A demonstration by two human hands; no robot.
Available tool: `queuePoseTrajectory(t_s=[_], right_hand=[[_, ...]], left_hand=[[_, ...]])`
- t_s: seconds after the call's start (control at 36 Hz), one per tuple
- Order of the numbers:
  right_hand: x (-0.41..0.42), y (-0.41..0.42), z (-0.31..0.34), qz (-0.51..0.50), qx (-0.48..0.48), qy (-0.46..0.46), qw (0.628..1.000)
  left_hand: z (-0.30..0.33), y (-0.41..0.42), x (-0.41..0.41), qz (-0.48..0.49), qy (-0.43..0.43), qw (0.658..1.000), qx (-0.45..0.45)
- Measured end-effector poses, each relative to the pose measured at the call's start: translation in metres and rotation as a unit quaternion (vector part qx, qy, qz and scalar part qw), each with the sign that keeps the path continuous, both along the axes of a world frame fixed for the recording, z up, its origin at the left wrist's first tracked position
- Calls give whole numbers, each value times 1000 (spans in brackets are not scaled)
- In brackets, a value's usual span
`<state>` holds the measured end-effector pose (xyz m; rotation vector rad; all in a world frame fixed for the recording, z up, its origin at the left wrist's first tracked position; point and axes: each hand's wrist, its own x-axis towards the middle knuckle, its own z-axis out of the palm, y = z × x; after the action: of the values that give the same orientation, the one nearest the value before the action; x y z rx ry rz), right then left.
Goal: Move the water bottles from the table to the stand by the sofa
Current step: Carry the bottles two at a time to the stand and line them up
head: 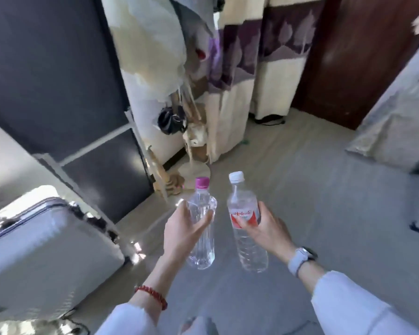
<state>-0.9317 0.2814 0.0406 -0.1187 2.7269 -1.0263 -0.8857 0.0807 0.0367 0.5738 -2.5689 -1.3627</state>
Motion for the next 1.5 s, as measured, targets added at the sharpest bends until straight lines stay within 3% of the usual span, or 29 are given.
queuePoseTrajectory(t_s=[0.25, 0.47, 0.67, 0.81, 0.97, 1.22, 1.5], right_hand=[[-137, 149, -10, -151, 1, 17, 988], [-301, 271, 1, -269, -36, 5, 962], [-389, 388, 19, -382, -59, 23, 922], [-446, 486, 13, -436, -33, 34, 899], [-531, 617, 1, -464, -57, 40, 883], [-654, 778, 15, -448, -57, 39, 891], [-822, 930, -15, -418, -73, 53, 904]], left_hand=[[-10, 135, -210, -170, 4, 984, -55], [-3, 264, -416, -279, 10, 960, -1], [15, 399, -558, -385, 21, 922, -20], [12, 513, -635, -455, 31, 889, 30], [3, 648, -721, -461, 17, 882, 93], [13, 808, -845, -454, -16, 885, 101], [-19, 957, -1010, -452, -28, 889, 73]])
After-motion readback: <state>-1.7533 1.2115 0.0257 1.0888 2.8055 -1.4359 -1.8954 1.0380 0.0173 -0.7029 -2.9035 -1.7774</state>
